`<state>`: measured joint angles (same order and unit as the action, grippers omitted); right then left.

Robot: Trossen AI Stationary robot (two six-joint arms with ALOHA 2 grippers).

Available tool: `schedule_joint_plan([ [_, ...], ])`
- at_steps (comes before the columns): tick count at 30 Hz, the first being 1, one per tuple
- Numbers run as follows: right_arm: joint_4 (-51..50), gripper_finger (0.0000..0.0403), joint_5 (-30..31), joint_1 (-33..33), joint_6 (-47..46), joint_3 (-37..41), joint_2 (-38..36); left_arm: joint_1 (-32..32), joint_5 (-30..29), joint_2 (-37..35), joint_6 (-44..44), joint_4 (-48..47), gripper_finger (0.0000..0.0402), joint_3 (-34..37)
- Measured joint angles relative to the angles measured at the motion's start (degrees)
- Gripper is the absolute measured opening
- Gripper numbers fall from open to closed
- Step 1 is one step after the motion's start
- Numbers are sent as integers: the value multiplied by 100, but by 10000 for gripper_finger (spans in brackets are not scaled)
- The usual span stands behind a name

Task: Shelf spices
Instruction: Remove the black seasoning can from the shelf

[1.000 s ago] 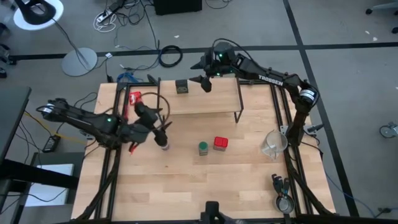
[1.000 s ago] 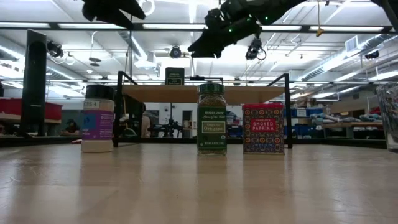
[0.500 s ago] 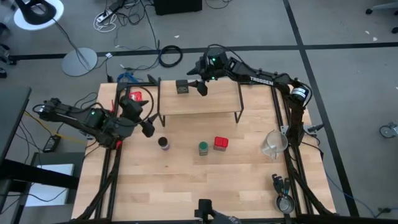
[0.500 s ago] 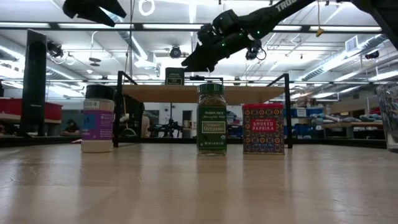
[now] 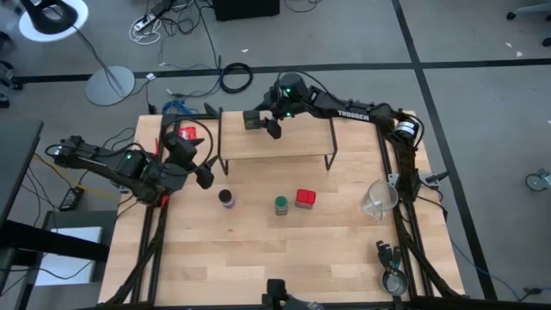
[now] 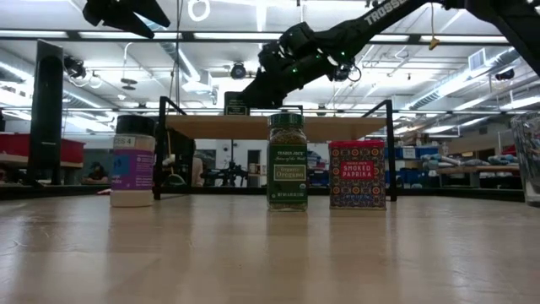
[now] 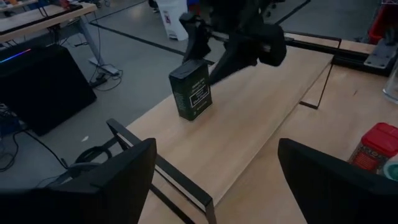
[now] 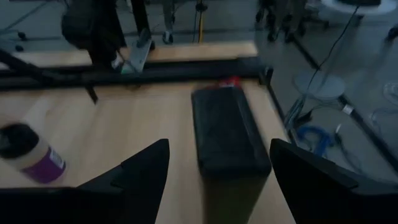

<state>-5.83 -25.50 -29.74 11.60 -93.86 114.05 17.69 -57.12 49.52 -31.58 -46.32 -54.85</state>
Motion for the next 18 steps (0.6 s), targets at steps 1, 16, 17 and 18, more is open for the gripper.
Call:
schedule_joint_plan([
  [1, 44, 274, 34, 15, 6, 0, 35, 0, 0, -2, -16, -14, 341, 0],
  [16, 329, 129, 55, 90, -62, 0, 45, -4, 7, -2, -137, -193, 341, 2],
  [17, 338, 129, 51, 94, -86, 0, 45, -4, 5, -2, -163, -218, 341, 2],
  [18, 346, 129, 48, 112, -89, 0, 45, -4, 7, -2, -170, -243, 341, 2],
])
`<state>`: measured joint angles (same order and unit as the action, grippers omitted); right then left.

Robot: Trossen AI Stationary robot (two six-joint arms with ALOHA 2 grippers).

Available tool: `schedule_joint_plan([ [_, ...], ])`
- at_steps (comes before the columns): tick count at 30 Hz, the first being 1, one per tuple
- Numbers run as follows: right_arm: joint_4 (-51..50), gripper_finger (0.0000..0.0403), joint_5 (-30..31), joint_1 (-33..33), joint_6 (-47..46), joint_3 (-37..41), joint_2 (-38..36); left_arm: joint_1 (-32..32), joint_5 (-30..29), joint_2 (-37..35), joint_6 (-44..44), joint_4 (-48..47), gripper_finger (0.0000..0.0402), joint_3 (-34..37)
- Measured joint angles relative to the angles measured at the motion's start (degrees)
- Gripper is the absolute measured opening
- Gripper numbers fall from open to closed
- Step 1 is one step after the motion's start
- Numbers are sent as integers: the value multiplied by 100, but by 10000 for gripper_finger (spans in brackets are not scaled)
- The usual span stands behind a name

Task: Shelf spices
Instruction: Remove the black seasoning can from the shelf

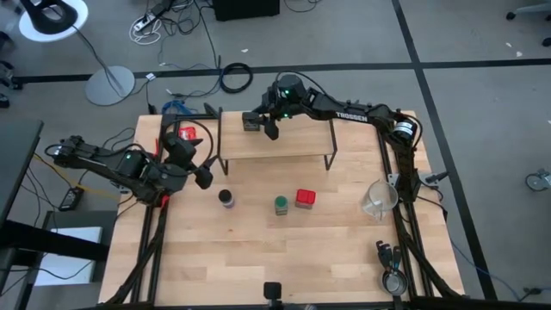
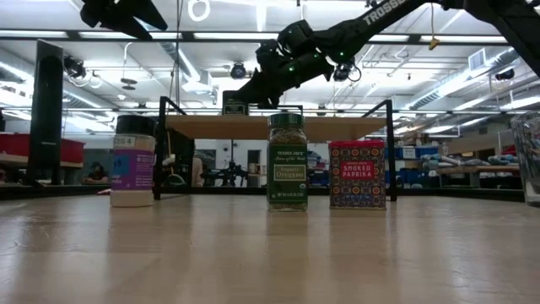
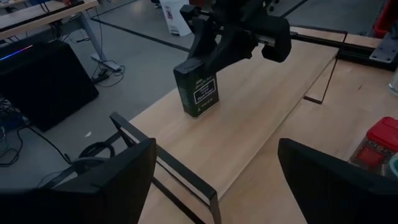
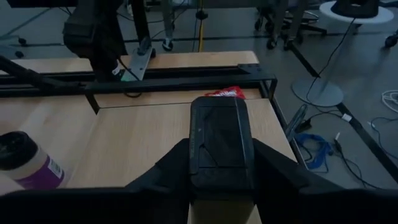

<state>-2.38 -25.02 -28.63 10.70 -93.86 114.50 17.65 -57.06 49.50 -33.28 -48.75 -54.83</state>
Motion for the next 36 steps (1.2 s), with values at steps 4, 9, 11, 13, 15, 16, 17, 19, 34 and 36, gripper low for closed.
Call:
schedule_joint_plan([
  [4, 191, 129, 3, 97, -12, 0, 0, 0, 2, 0, -4, -38, 341, 0],
  [9, 566, 129, -25, 285, 14, 0, -66, -1, 2, 0, -4, -58, 341, 0],
  [11, 633, 129, -25, 358, 33, 0, -166, -1, 1, 0, -2, -75, 341, 1],
  [13, 712, 129, -18, 440, 48, 0, -299, -2, -21, 0, -2, -83, 341, 2],
  [15, 723, 129, 1, 533, 52, 0, -442, -2, -96, -7, 3, -118, 341, 2],
  [16, 680, 129, 13, 586, 46, 0, -529, -2, -149, -11, 25, -122, 341, 4],
  [17, 671, 129, 13, 647, 42, 0, -610, -2, -205, -17, 64, -117, 341, 4],
  [19, 649, 129, 11, 789, 45, 0, -794, -2, -305, -49, 144, -114, 341, 4],
  [34, 18, 129, 1622, 2518, 427, 0, -1062, -2, -1311, -441, 338, -97, 341, 2],
  [36, -181, 129, 2020, 2754, 362, 19, -992, -2, -1329, -514, 436, -99, 341, 2],
])
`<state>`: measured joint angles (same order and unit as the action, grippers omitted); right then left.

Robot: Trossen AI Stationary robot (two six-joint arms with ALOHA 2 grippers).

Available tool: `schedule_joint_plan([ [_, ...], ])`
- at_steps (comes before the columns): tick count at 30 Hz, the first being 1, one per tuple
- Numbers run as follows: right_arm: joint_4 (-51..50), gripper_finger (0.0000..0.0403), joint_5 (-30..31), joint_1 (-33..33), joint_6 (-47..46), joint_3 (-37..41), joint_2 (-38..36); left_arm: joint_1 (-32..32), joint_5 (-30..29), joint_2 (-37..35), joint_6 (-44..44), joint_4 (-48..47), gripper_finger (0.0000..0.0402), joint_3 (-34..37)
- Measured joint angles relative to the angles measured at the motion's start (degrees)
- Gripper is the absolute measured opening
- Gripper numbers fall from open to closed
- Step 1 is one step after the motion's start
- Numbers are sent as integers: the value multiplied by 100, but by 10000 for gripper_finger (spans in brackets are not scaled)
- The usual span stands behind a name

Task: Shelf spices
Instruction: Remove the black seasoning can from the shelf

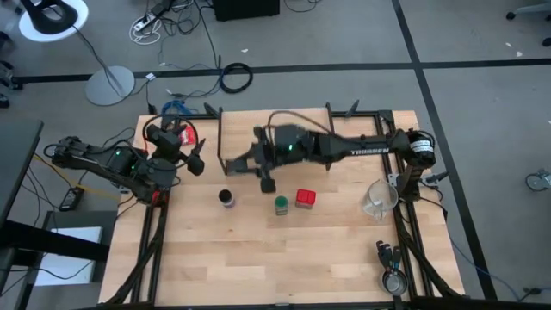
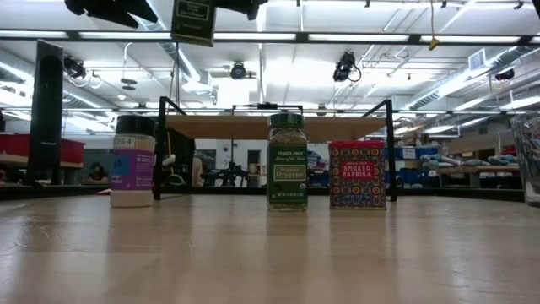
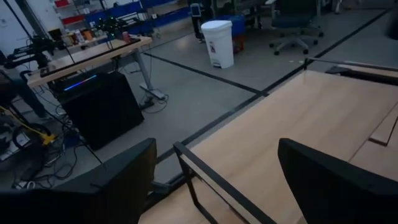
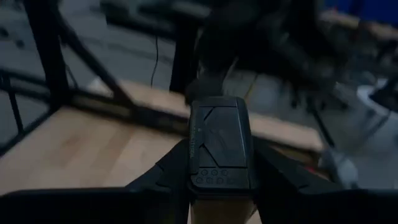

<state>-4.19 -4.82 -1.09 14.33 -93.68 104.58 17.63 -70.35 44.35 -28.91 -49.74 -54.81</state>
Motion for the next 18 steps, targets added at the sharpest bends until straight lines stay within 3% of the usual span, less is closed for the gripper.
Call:
schedule_joint_plan([
  [3, -37, 129, 521, 289, -251, 65, 108, -2, -9, -70, 18, -22, 341, -4],
  [10, 118, 129, 1124, 659, -1272, 595, 318, 0, -31, -100, 19, -126, 341, -4],
  [18, 1353, 129, 1276, 830, -2269, 1878, 325, -2, -31, -91, 20, -153, 341, -4],
])
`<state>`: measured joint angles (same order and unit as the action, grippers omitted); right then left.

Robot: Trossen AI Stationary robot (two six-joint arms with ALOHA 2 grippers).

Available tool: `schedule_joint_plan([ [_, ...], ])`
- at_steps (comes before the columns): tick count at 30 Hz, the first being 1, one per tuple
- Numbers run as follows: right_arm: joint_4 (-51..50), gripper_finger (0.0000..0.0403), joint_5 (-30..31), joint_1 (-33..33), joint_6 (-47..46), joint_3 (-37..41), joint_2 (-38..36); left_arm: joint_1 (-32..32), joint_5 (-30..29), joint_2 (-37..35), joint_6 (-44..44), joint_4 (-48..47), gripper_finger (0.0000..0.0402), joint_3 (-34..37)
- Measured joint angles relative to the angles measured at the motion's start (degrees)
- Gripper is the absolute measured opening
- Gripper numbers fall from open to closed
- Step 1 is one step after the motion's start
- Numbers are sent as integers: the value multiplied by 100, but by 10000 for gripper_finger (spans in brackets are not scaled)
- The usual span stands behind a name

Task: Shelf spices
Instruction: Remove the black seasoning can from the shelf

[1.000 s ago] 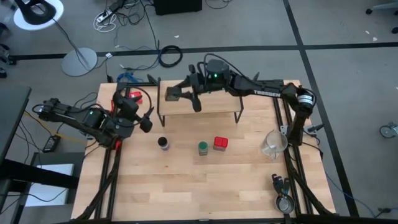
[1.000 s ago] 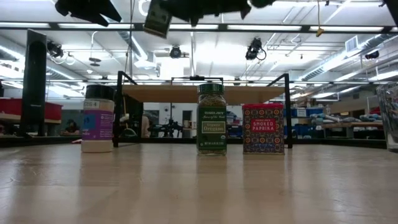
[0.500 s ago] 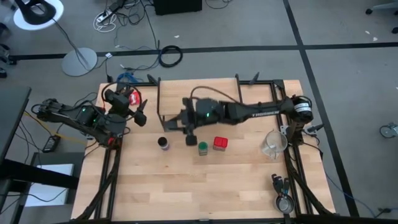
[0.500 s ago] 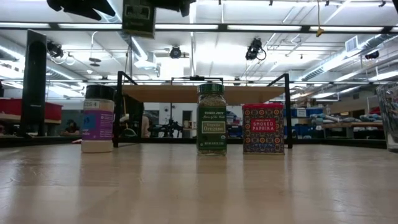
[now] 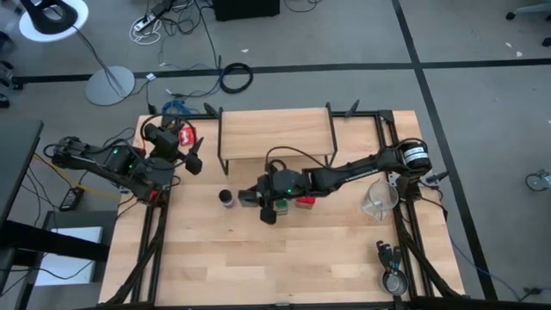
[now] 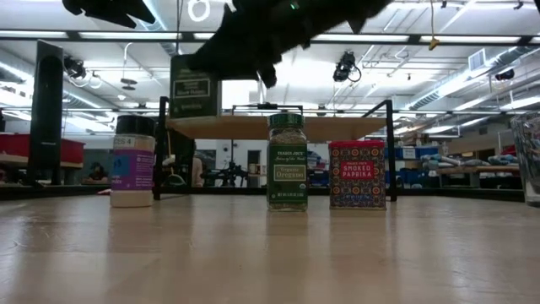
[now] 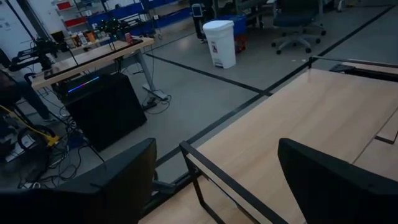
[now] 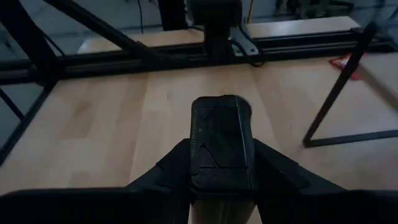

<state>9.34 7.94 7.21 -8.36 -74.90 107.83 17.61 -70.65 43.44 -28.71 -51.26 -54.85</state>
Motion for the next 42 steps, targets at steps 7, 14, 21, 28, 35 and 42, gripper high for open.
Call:
schedule_joint_plan([
  [7, 698, 129, -13, -28, -101, 692, -2, 0, -4, 0, -2, 49, 341, 0],
  [14, 846, 129, -296, -240, 92, 821, -4, 0, -3, 71, -146, 63, 341, 0],
  [21, 865, 129, -529, -327, 198, 816, 119, 0, -2, 215, -186, 67, 341, 0],
  [28, 1408, 129, -592, -338, 205, 752, 638, 0, -4, 240, -267, 59, 341, 0],
  [35, 1649, 129, -621, -349, 201, 753, 875, 0, 69, 242, -304, 42, 341, 0],
  [42, 1697, 140, -661, -328, 206, 750, 905, 0, 72, 243, -304, 38, 341, 0],
])
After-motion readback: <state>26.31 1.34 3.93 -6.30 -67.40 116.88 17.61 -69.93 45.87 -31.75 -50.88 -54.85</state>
